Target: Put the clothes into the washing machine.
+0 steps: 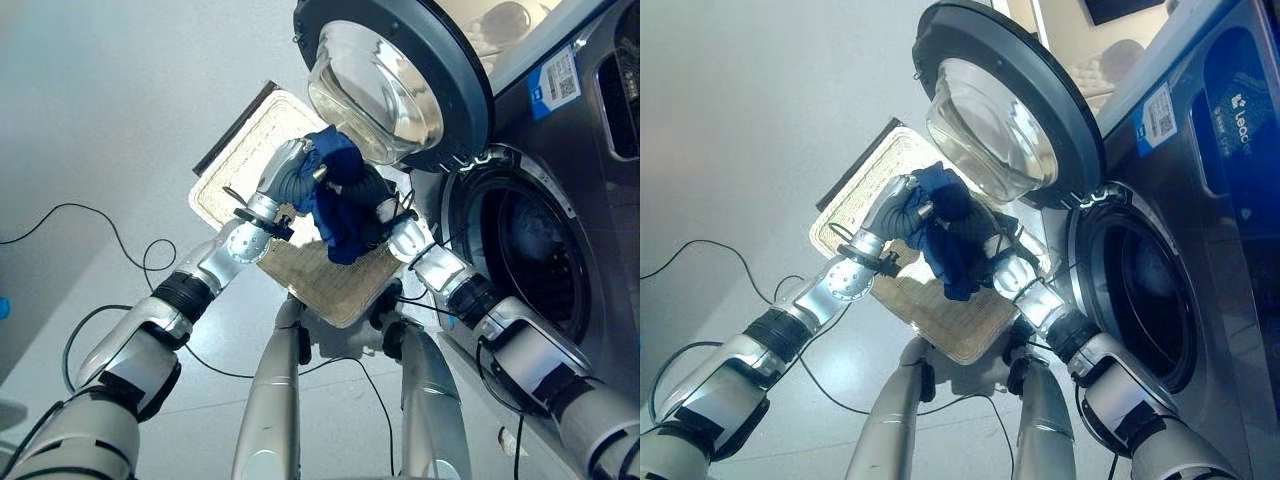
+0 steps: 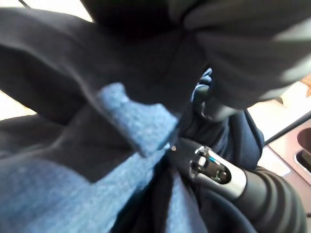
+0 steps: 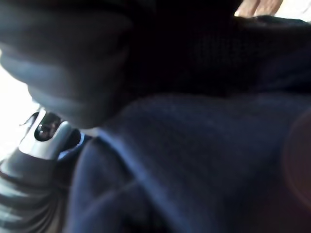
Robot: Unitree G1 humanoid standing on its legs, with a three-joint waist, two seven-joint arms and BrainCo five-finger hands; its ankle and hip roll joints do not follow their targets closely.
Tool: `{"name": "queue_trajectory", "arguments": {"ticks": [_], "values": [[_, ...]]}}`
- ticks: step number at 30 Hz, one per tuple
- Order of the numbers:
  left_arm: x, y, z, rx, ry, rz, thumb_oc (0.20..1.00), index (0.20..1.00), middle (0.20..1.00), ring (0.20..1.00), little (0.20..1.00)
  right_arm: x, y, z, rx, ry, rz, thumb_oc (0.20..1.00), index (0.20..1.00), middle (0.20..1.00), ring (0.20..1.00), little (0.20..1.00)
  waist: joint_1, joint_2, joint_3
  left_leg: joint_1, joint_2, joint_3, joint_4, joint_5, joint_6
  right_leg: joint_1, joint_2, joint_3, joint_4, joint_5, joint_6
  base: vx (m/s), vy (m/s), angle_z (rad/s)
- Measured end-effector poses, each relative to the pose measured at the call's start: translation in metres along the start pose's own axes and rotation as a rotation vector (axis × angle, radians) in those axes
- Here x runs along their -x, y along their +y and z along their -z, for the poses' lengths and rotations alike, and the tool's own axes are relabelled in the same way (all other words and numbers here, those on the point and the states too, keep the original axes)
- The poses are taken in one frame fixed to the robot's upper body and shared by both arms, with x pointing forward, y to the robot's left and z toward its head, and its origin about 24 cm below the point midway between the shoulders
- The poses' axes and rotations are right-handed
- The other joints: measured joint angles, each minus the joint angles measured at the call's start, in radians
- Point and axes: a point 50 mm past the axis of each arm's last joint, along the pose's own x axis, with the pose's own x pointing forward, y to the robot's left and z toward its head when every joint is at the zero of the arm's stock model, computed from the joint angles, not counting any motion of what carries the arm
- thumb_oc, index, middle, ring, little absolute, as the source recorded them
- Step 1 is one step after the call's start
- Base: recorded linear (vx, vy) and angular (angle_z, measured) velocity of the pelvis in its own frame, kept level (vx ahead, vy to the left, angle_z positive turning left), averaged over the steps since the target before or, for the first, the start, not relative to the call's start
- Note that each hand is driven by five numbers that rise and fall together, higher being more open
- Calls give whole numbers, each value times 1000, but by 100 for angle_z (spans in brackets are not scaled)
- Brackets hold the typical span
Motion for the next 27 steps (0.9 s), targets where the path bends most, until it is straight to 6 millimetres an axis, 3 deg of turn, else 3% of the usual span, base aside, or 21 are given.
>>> {"name": "queue_trajectory", "arguments": {"ticks": [1,6,9,16,21,27], "values": [[1,-1,0,5,3,0,1000,1000,1000,1000,1000,1,0,1,-2,3,5,200,200,200,200,200,0,3,1,0,1,1,0,0,0,0,1,1,-1,0,0,-1,32,-7],[11,-15,2,74,46,-5,1000,1000,1000,1000,1000,14,-8,16,-64,54,105,200,200,200,200,200,0,9,5,0,9,9,-1,-6,-5,-3,13,12,-14,3,-3,-2,30,-8],[26,-31,8,137,133,-47,1000,1000,1000,1000,1000,34,-18,30,-175,92,263,200,200,200,200,200,-5,9,5,0,16,30,-1,-15,-4,-14,22,28,-17,3,-3,1,51,-14],[67,-23,48,175,435,-302,1000,1000,1000,1000,1000,74,-5,56,-402,210,451,200,200,200,200,200,-52,8,5,11,28,67,-2,-28,-3,-17,46,66,-53,29,-1,11,79,-18],[75,-22,56,226,534,-447,1000,1000,1000,1000,1000,95,5,73,-586,310,600,200,200,200,200,200,-63,8,5,27,30,99,-7,-32,0,-18,55,99,-72,45,4,15,70,-20],[105,-21,79,312,797,-678,1000,1000,1000,1000,1000,120,5,105,-887,453,943,200,200,200,200,200,-81,10,4,42,38,126,-23,-32,-1,-17,69,121,-94,56,8,15,26,-12]]}}
